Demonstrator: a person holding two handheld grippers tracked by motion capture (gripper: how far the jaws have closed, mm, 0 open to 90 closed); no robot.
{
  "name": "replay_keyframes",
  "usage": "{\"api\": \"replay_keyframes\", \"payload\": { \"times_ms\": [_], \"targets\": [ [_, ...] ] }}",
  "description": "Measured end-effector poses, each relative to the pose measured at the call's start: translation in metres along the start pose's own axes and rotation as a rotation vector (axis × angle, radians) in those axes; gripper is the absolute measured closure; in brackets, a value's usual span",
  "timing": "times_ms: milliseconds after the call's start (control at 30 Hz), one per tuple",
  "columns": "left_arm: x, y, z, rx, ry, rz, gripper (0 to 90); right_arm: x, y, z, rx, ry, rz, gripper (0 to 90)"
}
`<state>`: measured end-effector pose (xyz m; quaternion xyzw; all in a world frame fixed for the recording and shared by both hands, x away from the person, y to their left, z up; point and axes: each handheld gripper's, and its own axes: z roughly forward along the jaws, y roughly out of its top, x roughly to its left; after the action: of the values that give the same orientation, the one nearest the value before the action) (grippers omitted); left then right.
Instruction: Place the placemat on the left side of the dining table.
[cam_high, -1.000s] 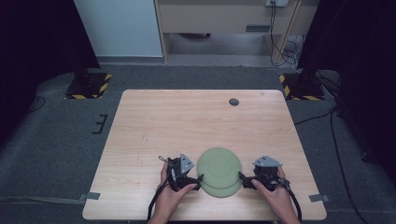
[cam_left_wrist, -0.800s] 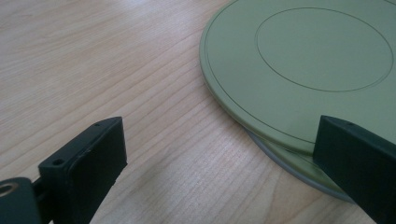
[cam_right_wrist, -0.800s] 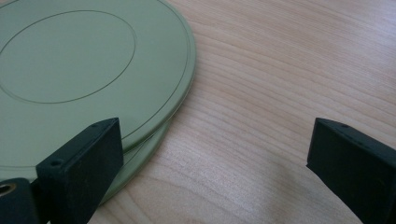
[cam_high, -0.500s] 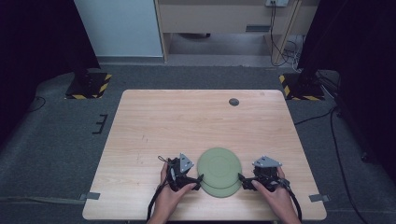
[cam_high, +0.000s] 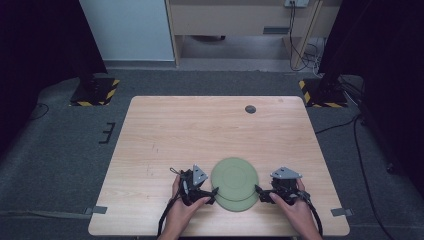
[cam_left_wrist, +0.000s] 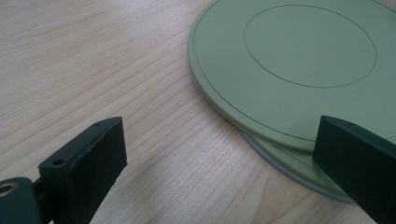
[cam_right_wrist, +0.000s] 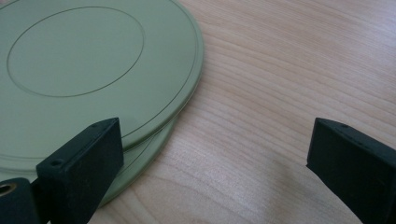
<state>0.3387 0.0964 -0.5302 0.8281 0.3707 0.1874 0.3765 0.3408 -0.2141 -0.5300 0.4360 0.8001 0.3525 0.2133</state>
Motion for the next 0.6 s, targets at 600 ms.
{"api": "replay_keyframes", "payload": {
  "times_ms": [600],
  "targets": [
    [0.0002, 0.002, 0.003, -0.006, 0.026, 0.018, 0.0, 0.001, 0.0023, 0.0038, -0.011, -0.029, 0.012, 3.8]
  ]
}}
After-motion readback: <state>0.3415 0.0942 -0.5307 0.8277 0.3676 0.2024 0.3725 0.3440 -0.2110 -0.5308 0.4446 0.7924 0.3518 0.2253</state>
